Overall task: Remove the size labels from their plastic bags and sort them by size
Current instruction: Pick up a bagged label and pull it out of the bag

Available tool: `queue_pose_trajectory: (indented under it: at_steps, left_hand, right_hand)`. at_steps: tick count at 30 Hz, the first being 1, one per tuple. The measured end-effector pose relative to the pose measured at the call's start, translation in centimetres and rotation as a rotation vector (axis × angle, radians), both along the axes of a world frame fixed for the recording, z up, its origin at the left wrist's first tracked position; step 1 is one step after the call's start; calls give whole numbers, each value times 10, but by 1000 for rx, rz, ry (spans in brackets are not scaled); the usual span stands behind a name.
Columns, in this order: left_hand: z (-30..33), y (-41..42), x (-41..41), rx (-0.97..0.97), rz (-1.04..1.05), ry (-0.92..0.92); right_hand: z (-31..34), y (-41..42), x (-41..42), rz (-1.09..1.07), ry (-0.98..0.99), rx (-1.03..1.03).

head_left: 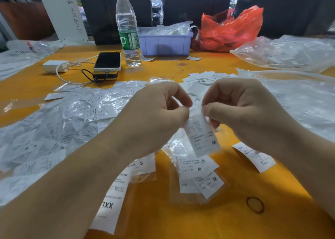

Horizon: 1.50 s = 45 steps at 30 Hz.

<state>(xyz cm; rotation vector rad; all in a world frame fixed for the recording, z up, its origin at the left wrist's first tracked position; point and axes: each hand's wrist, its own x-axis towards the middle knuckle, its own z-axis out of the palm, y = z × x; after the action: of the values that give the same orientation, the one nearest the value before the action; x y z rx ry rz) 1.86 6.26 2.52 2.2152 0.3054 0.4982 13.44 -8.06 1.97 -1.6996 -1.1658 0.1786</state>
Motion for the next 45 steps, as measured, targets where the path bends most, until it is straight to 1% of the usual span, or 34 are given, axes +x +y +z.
queue_pose_trajectory:
  at_steps: [2, 5, 7, 12, 18, 21, 23, 25, 31, 35, 40, 43, 45]
  left_hand:
    - [0, 0, 0, 43, -33, 92]
    - [1, -3, -1, -53, -135, 210]
    - [0, -3, 0, -65, -168, 238]
    - [1, 0, 1, -135, -158, 165]
    - [-1, 3, 4, -169, -126, 209]
    - [2, 3, 3, -213, -168, 99]
    - [3, 3, 2, -211, -170, 48]
    - [3, 2, 2, -193, -149, 36]
    - [3, 0, 2, -221, -178, 52]
    - [2, 2, 2, -193, -170, 58]
    - [1, 6, 3, -222, -128, 84]
    - [2, 7, 3, -239, -128, 107]
    - [3, 5, 2, -236, -164, 168]
  right_hand:
    - [2, -1, -2, -27, -55, -14]
    - [5, -2, -6, -60, -93, -36]
    - [5, -2, -5, -53, -71, -37]
    - [3, -1, -2, -8, 83, -28]
    - [4, 2, 0, 116, 318, -9]
    - [4, 1, 2, 189, 385, -32]
    - [5, 0, 1, 222, 377, -57]
    - [6, 0, 1, 230, 369, -66]
    - [4, -1, 4, 255, 372, 6]
    - [4, -3, 5, 308, 353, -24]
    - [4, -4, 11, 223, 274, -111]
    - [5, -4, 12, 210, 309, -86]
    - [5, -5, 13, 205, 317, -69]
